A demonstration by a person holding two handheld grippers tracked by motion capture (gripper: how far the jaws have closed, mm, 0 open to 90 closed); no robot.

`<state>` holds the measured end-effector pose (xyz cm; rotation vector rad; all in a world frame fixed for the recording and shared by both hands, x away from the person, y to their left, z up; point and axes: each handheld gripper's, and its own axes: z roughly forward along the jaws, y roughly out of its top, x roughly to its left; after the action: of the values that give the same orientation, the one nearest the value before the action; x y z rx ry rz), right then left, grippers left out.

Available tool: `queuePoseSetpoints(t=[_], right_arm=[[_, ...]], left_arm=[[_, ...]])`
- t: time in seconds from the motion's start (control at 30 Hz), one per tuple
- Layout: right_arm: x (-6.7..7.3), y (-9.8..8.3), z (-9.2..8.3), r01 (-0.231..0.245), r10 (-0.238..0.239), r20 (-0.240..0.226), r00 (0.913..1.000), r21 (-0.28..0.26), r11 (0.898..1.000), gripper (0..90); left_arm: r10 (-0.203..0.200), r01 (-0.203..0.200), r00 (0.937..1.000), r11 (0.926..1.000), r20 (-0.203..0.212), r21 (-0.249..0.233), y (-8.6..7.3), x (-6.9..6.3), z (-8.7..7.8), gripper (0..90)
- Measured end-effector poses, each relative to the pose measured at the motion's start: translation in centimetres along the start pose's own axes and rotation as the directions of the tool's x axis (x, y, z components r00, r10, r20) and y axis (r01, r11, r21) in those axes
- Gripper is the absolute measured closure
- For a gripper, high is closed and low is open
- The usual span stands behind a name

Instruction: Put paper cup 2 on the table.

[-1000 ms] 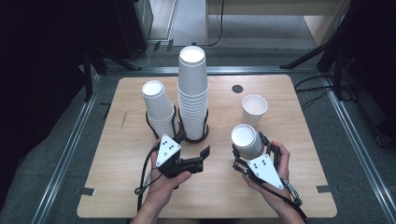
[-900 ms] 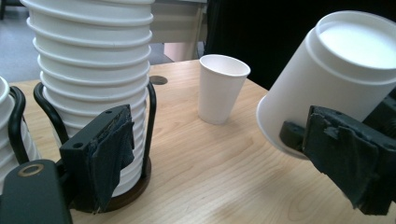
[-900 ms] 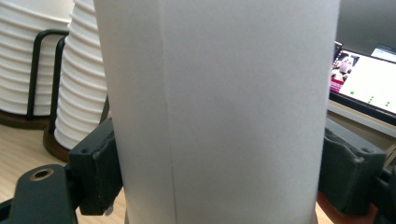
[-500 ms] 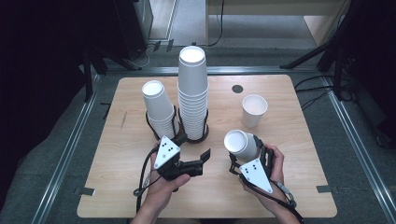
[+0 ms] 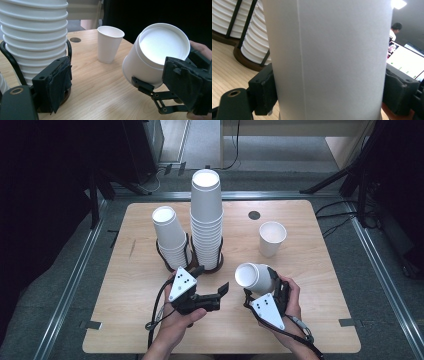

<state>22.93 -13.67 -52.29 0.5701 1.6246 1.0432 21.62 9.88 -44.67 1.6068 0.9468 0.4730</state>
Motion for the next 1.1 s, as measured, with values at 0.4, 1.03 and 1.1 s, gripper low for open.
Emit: queuePoseSetpoints(t=[0.4,1.03,1.1], right_arm=[[0.6,-0.3,0.1,0.107,-0.107,0.014,0.9941,-0.005,0.994,14.8],[1.7,0.0,-0.1,0.264,-0.263,0.022,0.9645,-0.036,0.964,14.8],[1.8,0.0,-0.1,0.287,-0.286,0.026,0.9577,-0.039,0.957,14.7]], left_arm=[[-0.024,0.023,0.9991,0.9997,0.036,0.01,0.0,-0.1,0.2,9.1],[-0.023,0.018,0.9955,0.9986,0.091,0.051,-0.4,-1.3,0.9,9.1],[-0.019,0.014,0.9954,0.9985,0.093,0.054,-0.4,-1.4,1.0,9.1]])
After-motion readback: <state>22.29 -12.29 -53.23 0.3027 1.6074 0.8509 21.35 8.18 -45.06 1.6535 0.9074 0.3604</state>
